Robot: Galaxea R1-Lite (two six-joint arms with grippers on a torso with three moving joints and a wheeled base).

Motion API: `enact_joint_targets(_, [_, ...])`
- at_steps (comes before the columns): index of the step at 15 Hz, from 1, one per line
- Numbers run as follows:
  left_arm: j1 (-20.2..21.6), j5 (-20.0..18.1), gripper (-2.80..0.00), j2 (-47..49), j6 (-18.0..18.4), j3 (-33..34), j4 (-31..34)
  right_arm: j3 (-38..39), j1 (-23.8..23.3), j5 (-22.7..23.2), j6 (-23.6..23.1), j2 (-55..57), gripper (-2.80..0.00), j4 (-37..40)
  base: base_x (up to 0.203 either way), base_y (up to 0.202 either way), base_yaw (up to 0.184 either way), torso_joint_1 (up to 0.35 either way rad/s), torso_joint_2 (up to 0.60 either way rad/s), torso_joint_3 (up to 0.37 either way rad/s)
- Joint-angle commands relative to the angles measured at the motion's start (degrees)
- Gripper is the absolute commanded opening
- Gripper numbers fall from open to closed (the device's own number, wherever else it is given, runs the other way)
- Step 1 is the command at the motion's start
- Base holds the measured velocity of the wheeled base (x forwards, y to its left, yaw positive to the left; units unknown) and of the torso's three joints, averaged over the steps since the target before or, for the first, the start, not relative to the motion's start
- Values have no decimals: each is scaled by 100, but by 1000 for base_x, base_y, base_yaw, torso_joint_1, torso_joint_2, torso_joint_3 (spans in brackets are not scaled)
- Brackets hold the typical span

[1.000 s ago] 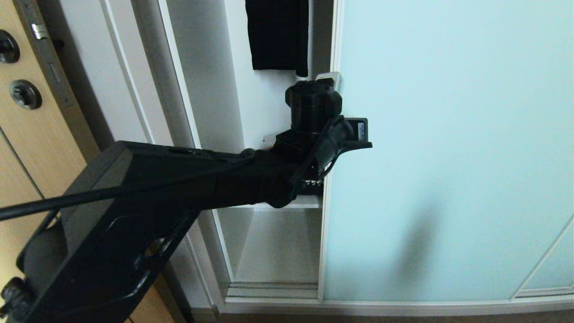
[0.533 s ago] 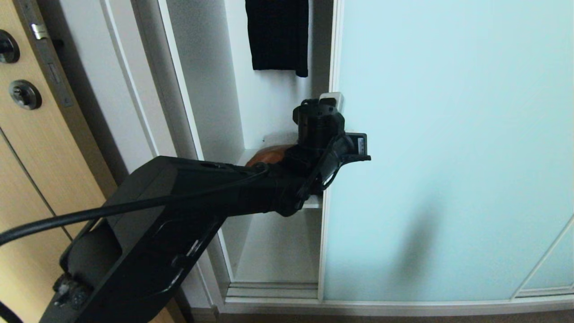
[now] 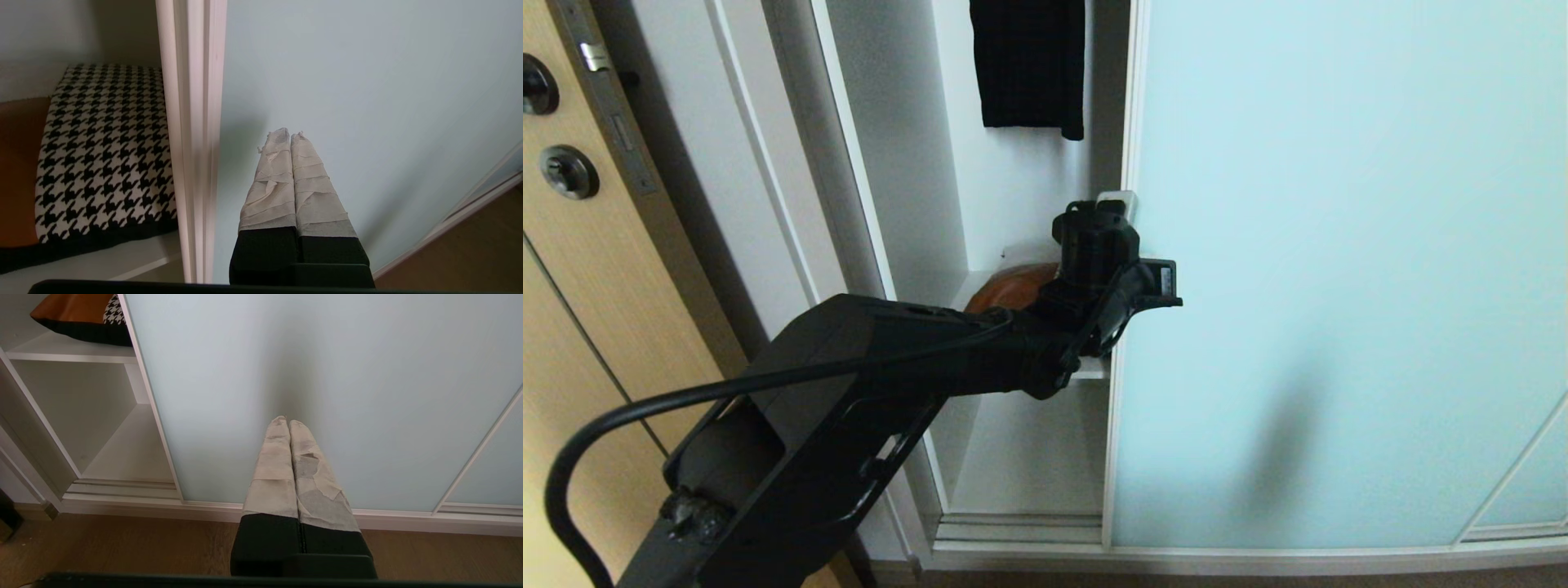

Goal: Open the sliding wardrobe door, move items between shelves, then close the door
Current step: Close the door

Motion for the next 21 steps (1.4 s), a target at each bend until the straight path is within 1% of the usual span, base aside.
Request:
enact_joint_targets(1, [4, 2, -280, 90, -6, -1, -31, 0, 0, -2, 0, 7, -280, -4, 0, 0, 0, 0, 0, 0])
enact_joint_targets(5, [4, -10, -280, 383, -24, -1, -127, 0, 0, -2, 0, 7, -280, -4, 0, 0, 0, 0, 0, 0])
enact_joint_targets(7, [12, -128, -280, 484, -24, -1, -169, 0, 0, -2, 0, 7, -280, -4, 0, 0, 0, 0, 0, 0])
enact_joint_targets(9, [125, -153, -280, 498, -16, -10, -152, 0, -7, -2, 0, 7, -280, -4, 0, 0, 0, 0, 0, 0])
enact_joint_targets(11, [228, -274, -280, 543, -24, -36, -168, 0, 0, -2, 0, 7, -280, -4, 0, 0, 0, 0, 0, 0])
enact_joint_targets(16, [346, -404, -280, 622, -24, -36, -162, 0, 0, -2, 0, 7, -280, -4, 0, 0, 0, 0, 0, 0])
enact_joint_targets(19, [457, -367, -280, 630, -29, -36, -190, 0, 0, -2, 0, 7, -280, -4, 0, 0, 0, 0, 0, 0])
enact_joint_targets(21, [536, -299, -280, 613, -33, -27, -455, 0, 0, -2, 0, 7, -280, -4, 0, 0, 0, 0, 0, 0])
